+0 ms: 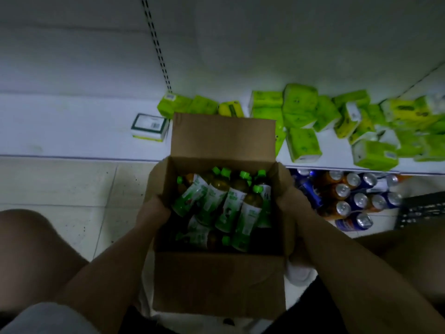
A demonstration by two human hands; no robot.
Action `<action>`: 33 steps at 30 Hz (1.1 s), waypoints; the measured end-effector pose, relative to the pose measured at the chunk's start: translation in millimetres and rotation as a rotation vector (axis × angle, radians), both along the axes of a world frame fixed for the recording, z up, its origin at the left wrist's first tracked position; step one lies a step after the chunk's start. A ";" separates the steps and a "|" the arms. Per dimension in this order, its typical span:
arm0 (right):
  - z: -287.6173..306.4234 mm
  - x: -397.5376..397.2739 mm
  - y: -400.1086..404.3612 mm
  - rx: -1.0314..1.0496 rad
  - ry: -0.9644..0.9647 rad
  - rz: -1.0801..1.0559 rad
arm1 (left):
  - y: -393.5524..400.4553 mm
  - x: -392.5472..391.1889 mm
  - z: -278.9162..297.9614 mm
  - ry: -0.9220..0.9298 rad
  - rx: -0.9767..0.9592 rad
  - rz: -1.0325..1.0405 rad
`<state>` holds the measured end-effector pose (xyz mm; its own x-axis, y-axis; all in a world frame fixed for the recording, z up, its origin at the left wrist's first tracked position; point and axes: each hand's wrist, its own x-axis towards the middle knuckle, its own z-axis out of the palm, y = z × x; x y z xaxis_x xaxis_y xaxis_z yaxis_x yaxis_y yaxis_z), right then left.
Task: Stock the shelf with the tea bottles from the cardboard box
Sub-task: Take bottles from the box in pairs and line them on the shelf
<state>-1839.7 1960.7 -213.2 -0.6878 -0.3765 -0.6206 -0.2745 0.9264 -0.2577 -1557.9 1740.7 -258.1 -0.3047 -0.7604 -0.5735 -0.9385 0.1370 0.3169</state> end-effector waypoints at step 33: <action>-68.7 69.6 -128.4 -0.554 -0.221 -0.102 | 30.5 -89.6 -43.7 0.519 0.311 0.014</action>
